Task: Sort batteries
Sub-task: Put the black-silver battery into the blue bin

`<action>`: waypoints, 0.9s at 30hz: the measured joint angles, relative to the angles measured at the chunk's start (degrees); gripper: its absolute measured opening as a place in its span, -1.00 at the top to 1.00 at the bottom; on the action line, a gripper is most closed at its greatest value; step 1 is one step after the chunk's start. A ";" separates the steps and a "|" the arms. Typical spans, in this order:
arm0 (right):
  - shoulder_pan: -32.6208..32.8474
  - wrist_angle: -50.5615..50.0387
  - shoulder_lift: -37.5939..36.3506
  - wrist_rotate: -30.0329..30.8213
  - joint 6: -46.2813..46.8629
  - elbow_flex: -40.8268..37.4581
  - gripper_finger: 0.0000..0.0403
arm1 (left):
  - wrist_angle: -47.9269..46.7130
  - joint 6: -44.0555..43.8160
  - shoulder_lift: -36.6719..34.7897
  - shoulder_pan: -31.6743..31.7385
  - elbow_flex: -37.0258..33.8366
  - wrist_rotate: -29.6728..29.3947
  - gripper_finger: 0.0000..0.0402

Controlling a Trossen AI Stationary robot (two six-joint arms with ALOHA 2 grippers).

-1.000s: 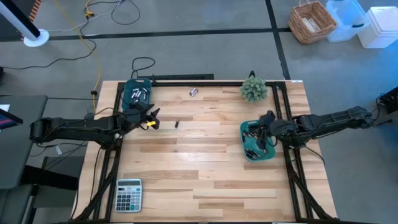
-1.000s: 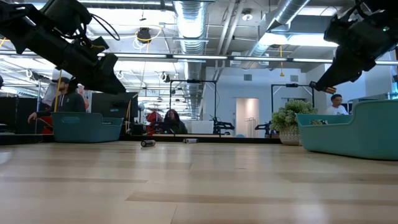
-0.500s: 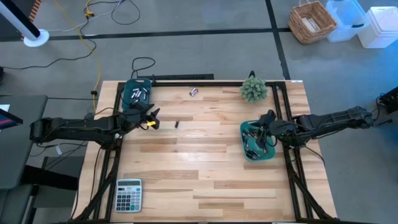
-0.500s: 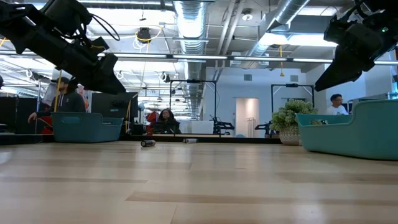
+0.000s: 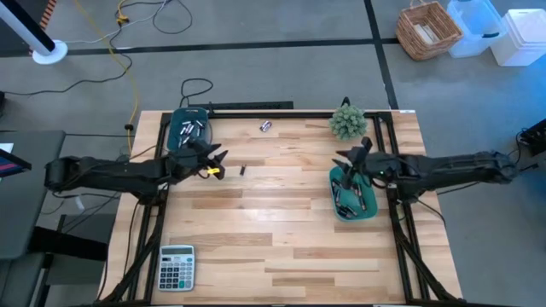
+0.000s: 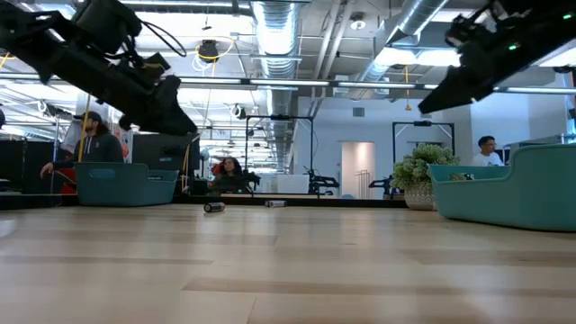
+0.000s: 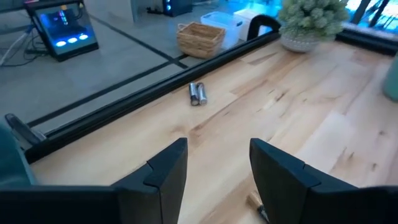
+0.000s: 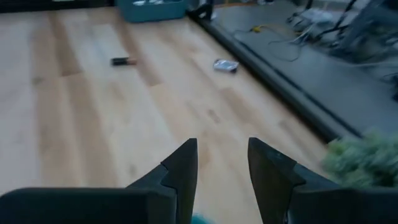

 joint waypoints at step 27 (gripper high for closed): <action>-8.38 22.35 16.70 -6.78 -12.04 0.02 0.23 | 1.93 7.81 47.97 24.06 35.90 28.44 0.28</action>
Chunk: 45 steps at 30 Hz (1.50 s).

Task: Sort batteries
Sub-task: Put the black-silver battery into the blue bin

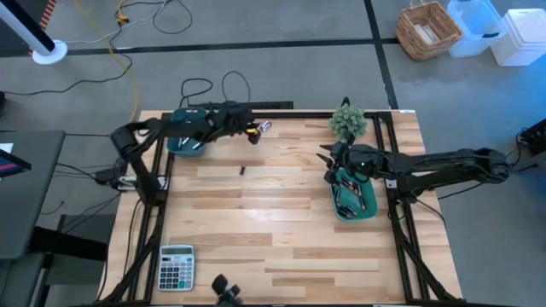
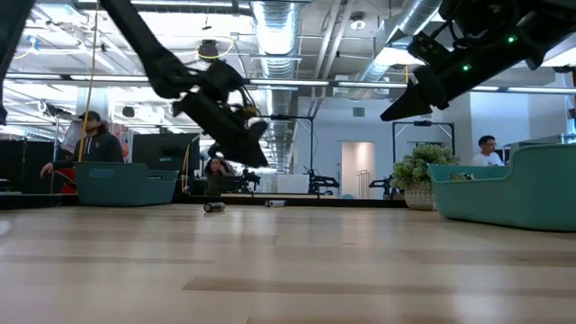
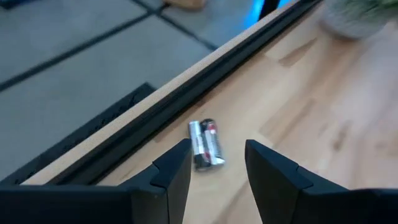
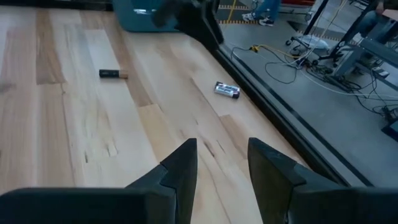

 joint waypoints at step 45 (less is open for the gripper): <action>-0.11 0.80 0.06 -0.11 -1.67 0.00 0.23 | -18.29 6.12 19.38 4.98 20.20 6.52 0.28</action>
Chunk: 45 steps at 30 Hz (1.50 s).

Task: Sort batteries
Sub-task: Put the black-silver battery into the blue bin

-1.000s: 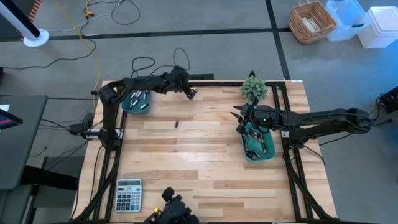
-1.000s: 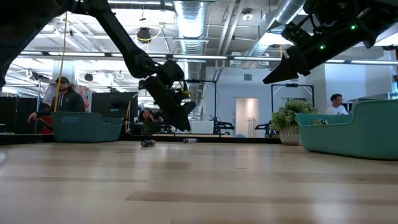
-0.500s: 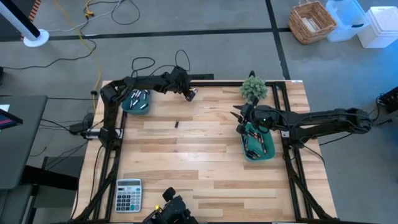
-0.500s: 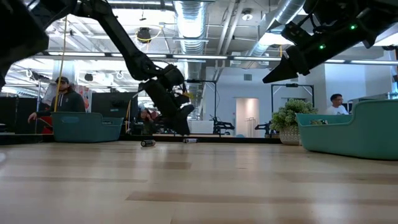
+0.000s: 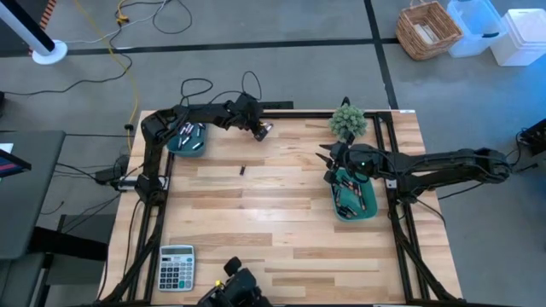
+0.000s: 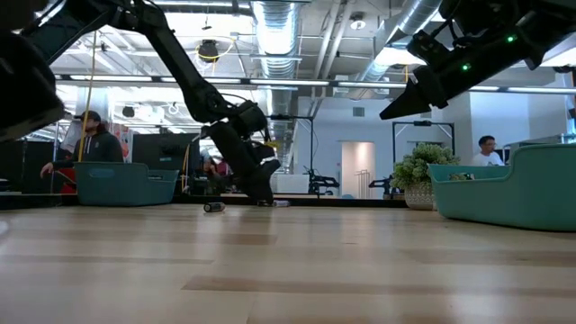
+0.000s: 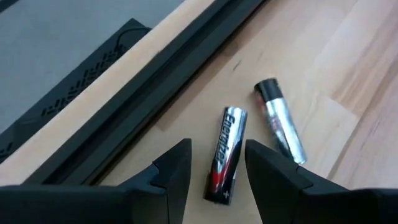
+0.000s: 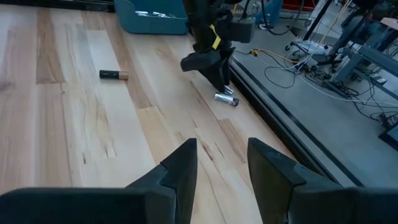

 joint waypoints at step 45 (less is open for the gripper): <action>-0.26 0.22 0.00 0.04 -0.01 0.00 0.27 | -2.00 7.34 -0.17 -2.52 -0.66 3.02 0.78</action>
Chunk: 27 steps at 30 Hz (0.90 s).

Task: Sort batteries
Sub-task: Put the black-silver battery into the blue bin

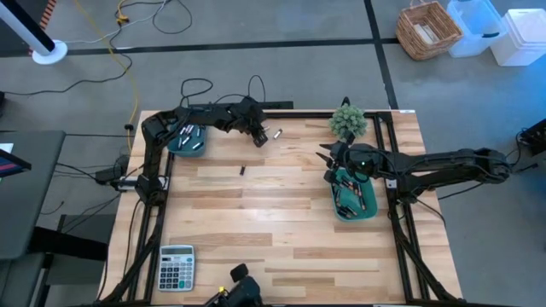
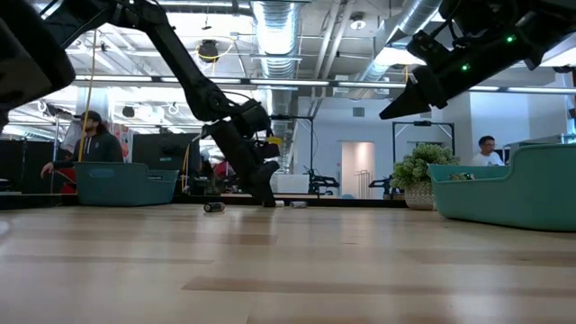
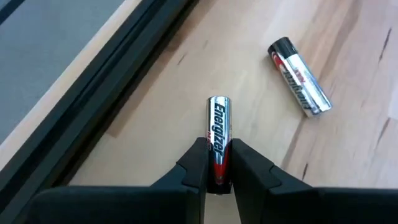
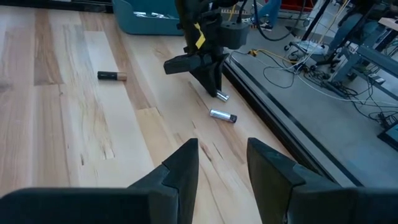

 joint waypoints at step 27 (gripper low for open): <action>0.00 0.32 0.00 0.02 -0.43 -0.02 0.27 | -6.51 6.07 -18.20 -1.81 -0.09 23.66 0.79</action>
